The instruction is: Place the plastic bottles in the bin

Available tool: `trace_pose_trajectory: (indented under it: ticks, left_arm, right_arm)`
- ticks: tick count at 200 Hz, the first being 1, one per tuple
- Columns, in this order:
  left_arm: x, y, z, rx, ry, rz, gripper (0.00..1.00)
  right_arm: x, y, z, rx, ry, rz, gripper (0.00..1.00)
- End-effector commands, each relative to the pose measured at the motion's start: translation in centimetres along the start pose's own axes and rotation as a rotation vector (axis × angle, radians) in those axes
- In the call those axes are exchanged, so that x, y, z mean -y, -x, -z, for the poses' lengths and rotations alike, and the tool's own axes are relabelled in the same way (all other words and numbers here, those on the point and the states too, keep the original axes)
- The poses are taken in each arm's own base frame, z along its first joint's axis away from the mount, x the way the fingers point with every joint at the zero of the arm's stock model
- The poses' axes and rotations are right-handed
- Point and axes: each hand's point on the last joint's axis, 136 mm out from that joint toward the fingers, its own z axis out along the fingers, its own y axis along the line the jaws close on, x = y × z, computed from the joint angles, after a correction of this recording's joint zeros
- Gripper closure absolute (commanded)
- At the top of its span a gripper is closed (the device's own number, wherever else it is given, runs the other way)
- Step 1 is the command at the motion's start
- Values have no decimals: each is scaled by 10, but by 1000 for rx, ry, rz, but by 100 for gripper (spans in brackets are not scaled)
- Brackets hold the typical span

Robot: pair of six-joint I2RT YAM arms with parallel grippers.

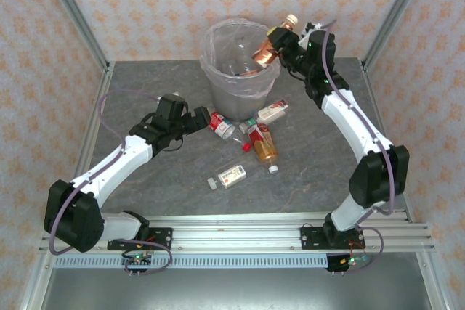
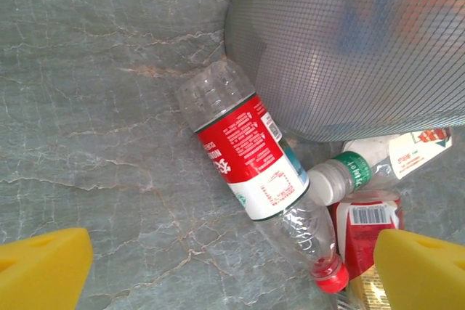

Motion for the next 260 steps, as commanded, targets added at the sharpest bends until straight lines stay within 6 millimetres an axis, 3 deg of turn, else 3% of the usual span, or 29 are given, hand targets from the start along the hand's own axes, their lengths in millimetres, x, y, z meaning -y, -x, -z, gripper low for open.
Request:
trace_pose_trajectory:
  ticks: [1, 18, 48, 68, 99, 170, 210, 260]
  left_arm:
    - [-2, 3, 2, 6, 39, -29, 0]
    - [-4, 4, 1, 4, 48, -31, 0]
    - [-4, 5, 3, 9, 55, -35, 0]
    - [-9, 7, 5, 23, 75, -35, 0]
    - [-15, 7, 10, 38, 98, -35, 0]
    - [-23, 6, 13, 48, 130, -40, 0]
    - [-22, 5, 11, 45, 125, -35, 0]
    - [-23, 3, 7, 35, 129, -37, 0]
  right_arm:
    - [-13, -10, -13, -86, 2, 85, 68]
    - [-7, -16, -25, -139, -59, 191, 67]
    - [24, -28, -39, -261, -243, 441, 64]
    - [29, -38, -48, -372, -251, 521, 65]
    - [35, -41, -64, -413, -241, 537, 65]
    - [53, -80, -83, -537, -199, 555, 64]
    - [55, -97, -90, -579, -164, 554, 62]
    - [48, -104, -105, -576, -88, 521, 57]
